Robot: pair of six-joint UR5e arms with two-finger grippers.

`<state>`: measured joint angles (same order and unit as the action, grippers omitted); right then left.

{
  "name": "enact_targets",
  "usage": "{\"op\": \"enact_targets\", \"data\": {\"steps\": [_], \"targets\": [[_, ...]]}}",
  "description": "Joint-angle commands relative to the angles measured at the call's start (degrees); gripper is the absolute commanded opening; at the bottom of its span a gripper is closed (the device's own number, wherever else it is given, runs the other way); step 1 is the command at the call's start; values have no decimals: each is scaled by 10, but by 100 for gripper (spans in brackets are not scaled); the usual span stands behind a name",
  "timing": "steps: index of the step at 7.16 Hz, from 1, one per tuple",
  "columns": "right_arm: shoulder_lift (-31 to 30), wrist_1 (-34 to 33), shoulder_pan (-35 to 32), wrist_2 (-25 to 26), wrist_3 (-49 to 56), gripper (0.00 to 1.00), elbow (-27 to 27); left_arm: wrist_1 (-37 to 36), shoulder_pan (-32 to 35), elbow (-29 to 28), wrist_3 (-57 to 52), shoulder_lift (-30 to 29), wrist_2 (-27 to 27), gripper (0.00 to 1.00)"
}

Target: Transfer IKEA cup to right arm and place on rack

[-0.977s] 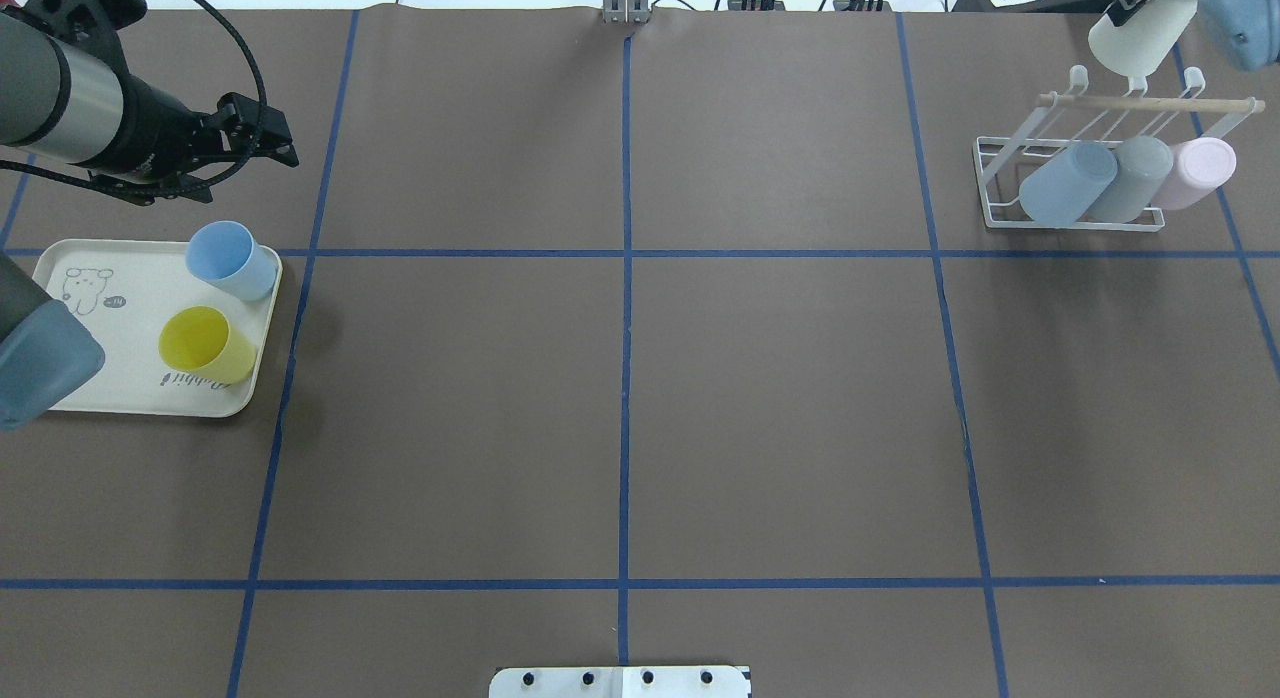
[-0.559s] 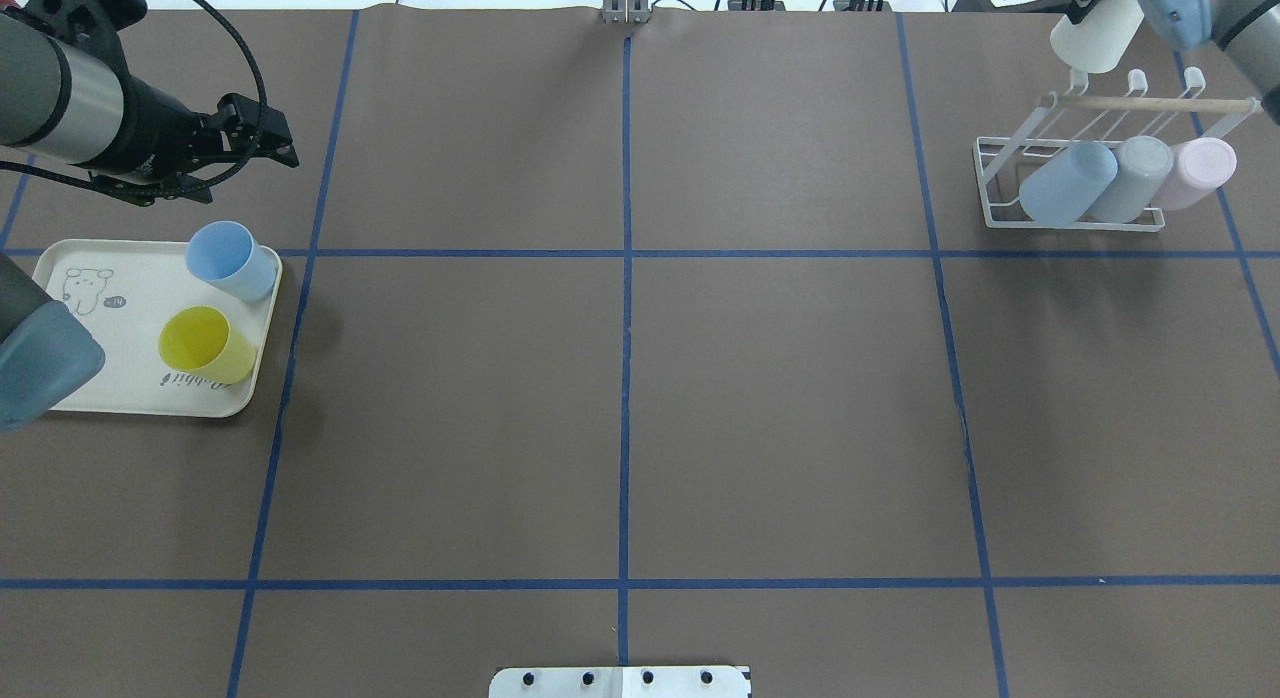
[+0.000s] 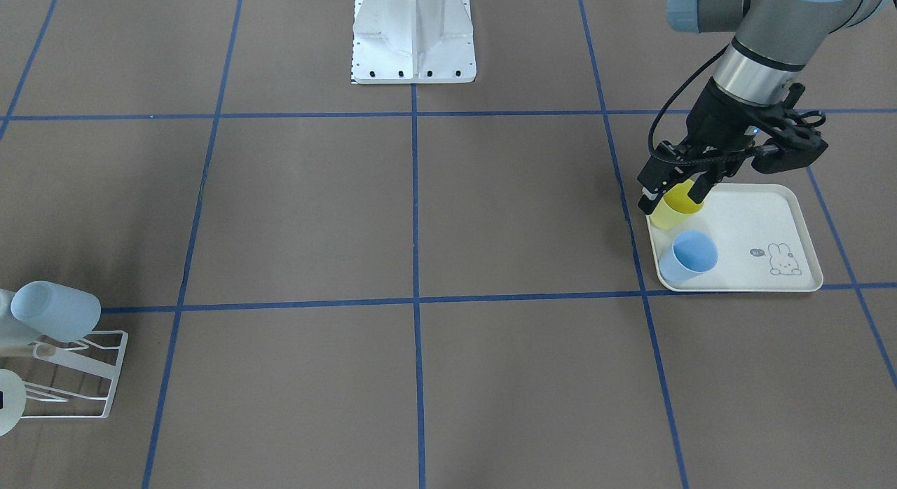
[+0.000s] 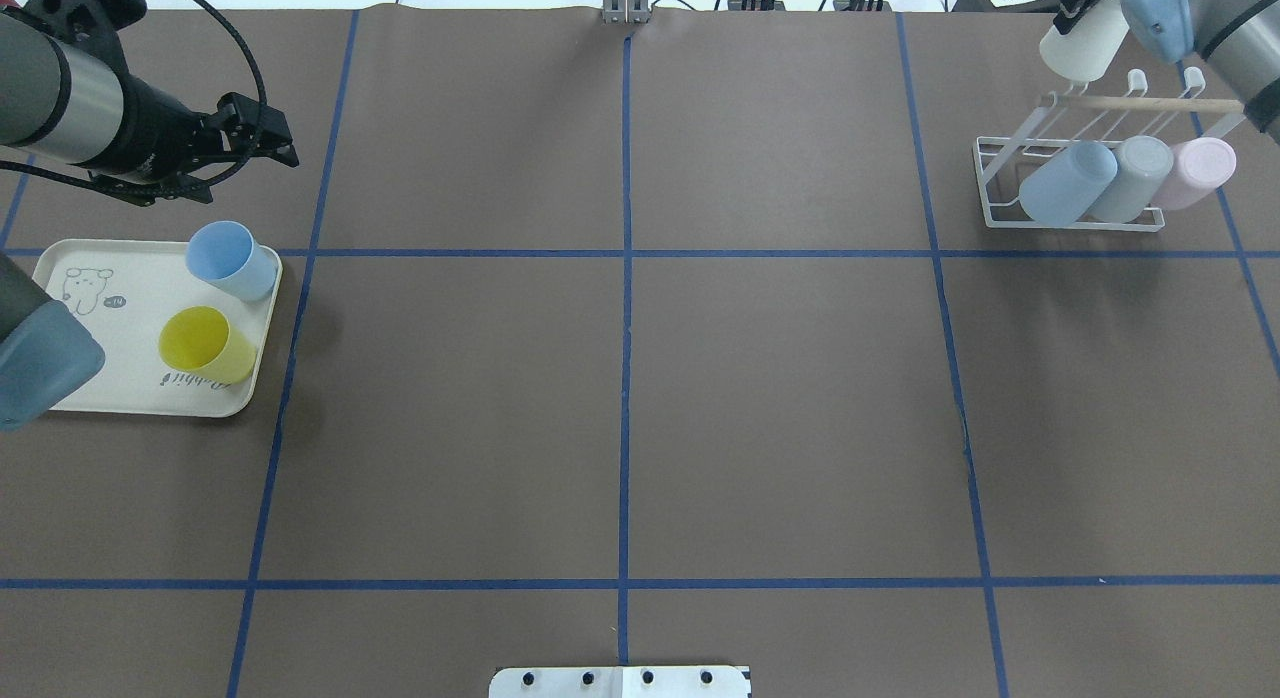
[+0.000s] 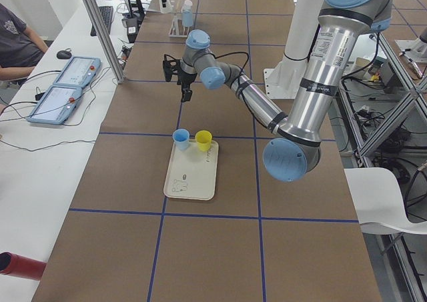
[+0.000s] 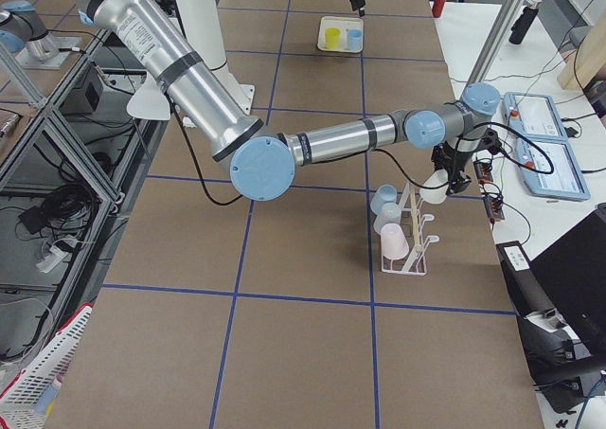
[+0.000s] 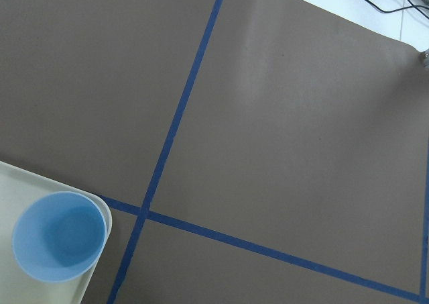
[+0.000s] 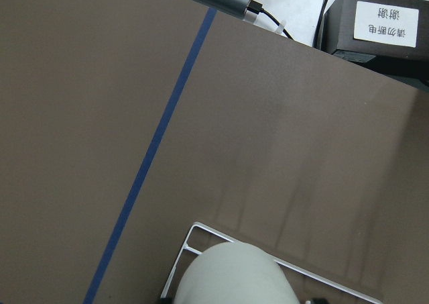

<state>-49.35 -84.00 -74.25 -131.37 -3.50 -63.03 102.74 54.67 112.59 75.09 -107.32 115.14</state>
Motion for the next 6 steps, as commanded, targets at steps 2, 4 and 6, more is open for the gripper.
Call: {"op": "enact_targets", "data": {"steps": [2, 4, 6], "targets": [[-34, 37, 5, 0, 0, 12, 1, 1, -1, 1, -6, 19, 0, 100], [-35, 38, 12, 0, -6, 47, 1, 0, -1, 10, -43, 64, 1, 100], [-43, 38, 12, -1, -9, 81, -3, -1, -3, 24, -118, 140, 1, 100]]}}
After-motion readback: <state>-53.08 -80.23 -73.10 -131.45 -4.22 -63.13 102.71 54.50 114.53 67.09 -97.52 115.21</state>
